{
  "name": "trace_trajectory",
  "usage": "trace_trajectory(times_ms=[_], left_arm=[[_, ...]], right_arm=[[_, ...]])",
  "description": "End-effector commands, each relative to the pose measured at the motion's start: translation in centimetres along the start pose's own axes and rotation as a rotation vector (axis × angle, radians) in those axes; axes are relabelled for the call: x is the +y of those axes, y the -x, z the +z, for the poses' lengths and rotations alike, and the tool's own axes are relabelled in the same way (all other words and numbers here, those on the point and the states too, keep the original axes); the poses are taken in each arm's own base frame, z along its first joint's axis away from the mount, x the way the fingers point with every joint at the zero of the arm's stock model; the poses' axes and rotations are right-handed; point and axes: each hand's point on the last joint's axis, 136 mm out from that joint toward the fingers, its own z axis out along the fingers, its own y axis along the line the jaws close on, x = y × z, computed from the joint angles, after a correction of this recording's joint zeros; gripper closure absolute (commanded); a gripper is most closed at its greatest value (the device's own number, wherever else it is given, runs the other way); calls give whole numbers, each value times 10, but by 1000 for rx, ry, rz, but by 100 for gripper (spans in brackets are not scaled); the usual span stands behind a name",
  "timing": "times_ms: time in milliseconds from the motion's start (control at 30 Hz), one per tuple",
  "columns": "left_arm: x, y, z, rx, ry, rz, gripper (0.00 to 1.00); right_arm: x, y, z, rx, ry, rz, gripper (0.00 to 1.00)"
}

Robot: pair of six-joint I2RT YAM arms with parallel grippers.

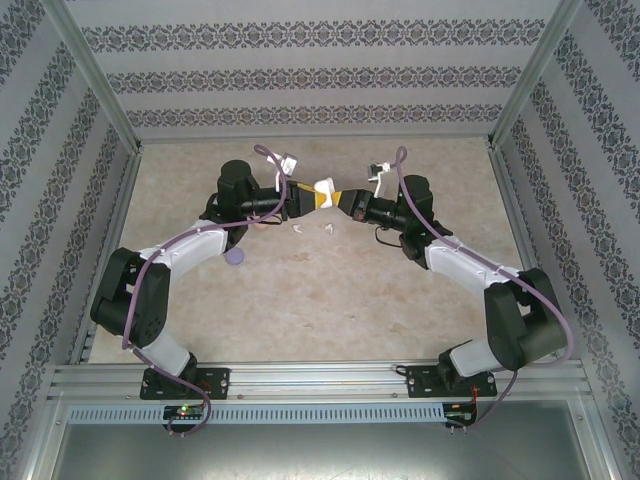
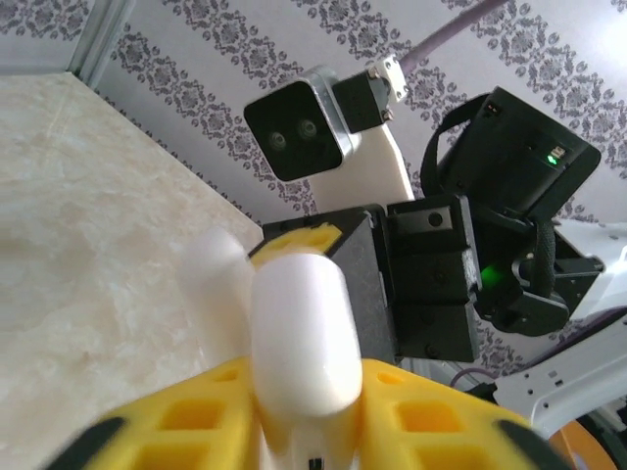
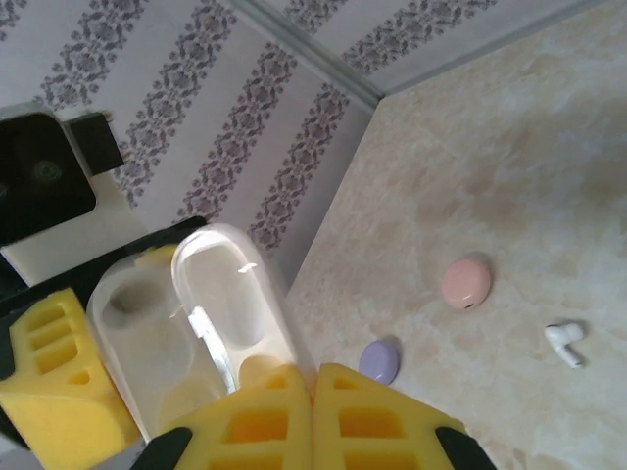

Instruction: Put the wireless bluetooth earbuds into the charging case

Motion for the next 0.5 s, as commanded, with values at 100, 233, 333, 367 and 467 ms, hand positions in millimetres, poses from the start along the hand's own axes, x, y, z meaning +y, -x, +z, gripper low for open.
trace_trajectory(times_ms=[100, 233, 333, 367, 467], left_arm=[[12, -5, 5, 10, 65, 25, 45], [18, 7, 0, 13, 105, 52, 37], [22, 12, -2, 54, 129, 80, 33], [24, 11, -2, 80, 138, 89, 32], [27, 8, 1, 158, 140, 112, 30]], right_arm=[[-6, 25, -6, -44, -39, -21, 100], [-35, 32, -21, -41, -148, -21, 100], [-52, 36, -33, -19, -224, -48, 100], [-57, 37, -37, -5, -251, -65, 100], [-68, 36, -45, 56, -325, -128, 100]])
